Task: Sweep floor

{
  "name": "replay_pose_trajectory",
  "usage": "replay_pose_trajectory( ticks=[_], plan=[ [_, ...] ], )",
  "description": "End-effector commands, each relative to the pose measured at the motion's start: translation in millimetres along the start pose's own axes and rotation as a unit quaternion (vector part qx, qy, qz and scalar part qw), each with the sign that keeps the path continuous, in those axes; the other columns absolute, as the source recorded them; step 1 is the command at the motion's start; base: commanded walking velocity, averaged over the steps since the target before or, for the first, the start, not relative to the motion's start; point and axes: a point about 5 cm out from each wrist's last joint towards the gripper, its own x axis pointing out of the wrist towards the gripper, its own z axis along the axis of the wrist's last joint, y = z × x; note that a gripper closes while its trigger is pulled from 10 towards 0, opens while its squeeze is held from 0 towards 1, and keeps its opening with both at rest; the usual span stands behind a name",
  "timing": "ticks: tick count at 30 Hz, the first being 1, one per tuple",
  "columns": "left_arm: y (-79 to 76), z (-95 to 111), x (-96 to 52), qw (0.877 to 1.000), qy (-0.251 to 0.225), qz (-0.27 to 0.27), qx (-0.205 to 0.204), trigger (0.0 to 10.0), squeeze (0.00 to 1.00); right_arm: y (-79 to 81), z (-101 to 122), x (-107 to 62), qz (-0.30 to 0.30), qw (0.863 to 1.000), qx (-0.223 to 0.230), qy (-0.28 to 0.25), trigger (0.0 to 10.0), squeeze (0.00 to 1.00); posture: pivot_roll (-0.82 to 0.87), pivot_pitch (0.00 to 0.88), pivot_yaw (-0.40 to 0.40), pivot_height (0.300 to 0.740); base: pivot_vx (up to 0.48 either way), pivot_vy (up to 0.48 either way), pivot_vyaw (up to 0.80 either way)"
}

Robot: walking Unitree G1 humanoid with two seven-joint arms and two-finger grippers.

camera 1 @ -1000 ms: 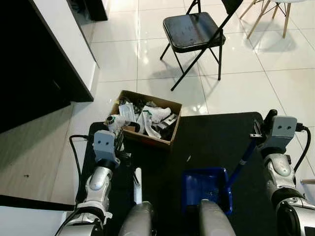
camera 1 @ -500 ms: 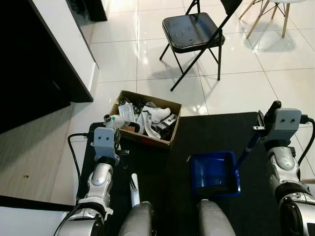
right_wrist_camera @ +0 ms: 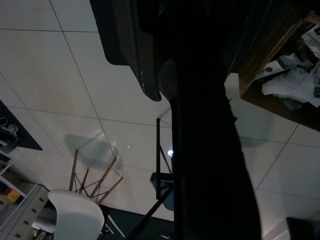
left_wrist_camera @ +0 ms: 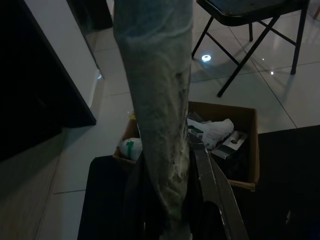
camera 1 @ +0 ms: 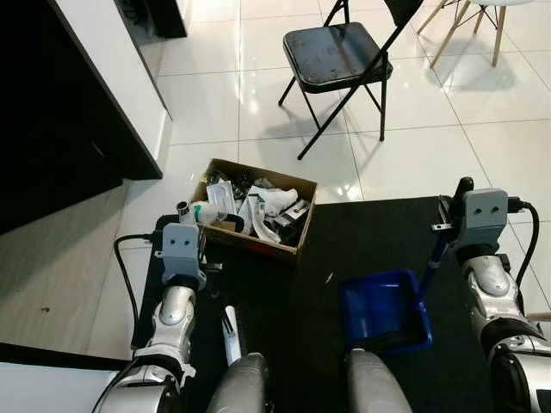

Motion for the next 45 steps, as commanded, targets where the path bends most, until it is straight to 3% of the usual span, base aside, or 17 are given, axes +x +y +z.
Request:
replay_pose_trajectory(
  ticks=[1, 9, 21, 25, 28, 29, 30, 32, 35, 39, 42, 45],
  plan=[
    [10.8, -8, -8.6, 1.000, 0.014, 0.008, 0.000, 10.0, 0.00, -1.3, 2, 0.8, -0.014, 1.000, 0.018, -0.009, 10.0, 0.00, 0.04, 0.078, 0.005, 0.740, 0.000, 0.000, 0.00],
    [11.7, -1, -7.3, 0.999, -0.014, -0.010, -0.028, 10.0, 0.00, -6.1, 12, 3.8, -0.059, 0.995, 0.067, -0.048, 10.0, 0.00, 0.04, 0.078, 0.014, 0.740, 0.000, 0.000, 0.00],
    [8.0, 4, -1.7, 0.999, -0.023, -0.030, -0.035, 10.0, 0.00, -9.4, 20, 4.6, -0.104, 0.981, 0.134, -0.091, 10.0, 0.00, 0.04, 0.083, 0.036, 0.740, 0.000, 0.000, 0.00],
    [4.1, 9, 1.3, 0.996, -0.037, -0.056, -0.054, 10.0, 0.00, -11.3, 15, 2.6, -0.125, 0.954, 0.253, -0.099, 10.0, 0.00, 0.03, 0.084, 0.036, 0.740, 0.000, 0.000, 0.00],
    [2.6, 12, 2.7, 0.995, -0.043, -0.063, -0.059, 10.0, 0.00, -11.3, 14, 2.4, -0.126, 0.946, 0.281, -0.102, 10.0, 0.00, 0.03, 0.081, 0.035, 0.740, 0.000, 0.000, 0.00],
    [0.3, 18, 5.9, 0.994, -0.057, -0.074, -0.060, 10.0, 0.00, -10.0, 11, 2.6, -0.129, 0.921, 0.350, -0.111, 10.0, 0.00, 0.03, 0.081, 0.035, 0.740, 0.000, 0.000, 0.00],
    [0.2, 19, 6.7, 0.994, -0.060, -0.075, -0.060, 10.0, 0.00, -7.7, 10, 3.1, -0.125, 0.908, 0.383, -0.114, 10.0, 0.00, 0.03, 0.083, 0.034, 0.740, 0.000, 0.000, 0.00],
    [0.2, 19, 6.7, 0.994, -0.060, -0.075, -0.060, 10.0, 0.00, -7.7, 10, 3.1, -0.125, 0.908, 0.383, -0.114, 10.0, 0.00, 0.03, 0.083, 0.034, 0.740, 0.000, 0.000, 0.00],
    [0.6, 18, 6.7, 0.994, -0.059, -0.074, -0.059, 10.0, 0.00, 4.9, 4, 3.6, -0.099, 0.888, 0.438, -0.099, 10.0, 0.00, 0.03, 0.083, 0.034, 0.740, 0.000, 0.000, 0.00],
    [-0.3, 15, 3.3, 0.994, -0.054, -0.078, -0.058, 10.0, 0.00, 21.3, -7, -0.4, -0.065, 0.893, 0.442, -0.055, 10.0, 0.00, 0.03, 0.084, 0.034, 0.740, 0.000, 0.000, 0.00],
    [-0.4, 14, 2.2, 0.994, -0.053, -0.080, -0.059, 10.0, 0.00, 24.7, -10, -2.3, -0.057, 0.892, 0.447, -0.046, 10.0, 0.00, 0.03, 0.085, 0.033, 0.740, 0.000, 0.000, 0.00],
    [-0.2, 13, 0.8, 0.993, -0.052, -0.082, -0.061, 10.0, 0.00, 26.9, -16, -6.3, -0.054, 0.881, 0.469, -0.037, 10.0, 0.00, 0.03, 0.086, 0.032, 0.740, 0.000, 0.000, 0.00]
  ],
)
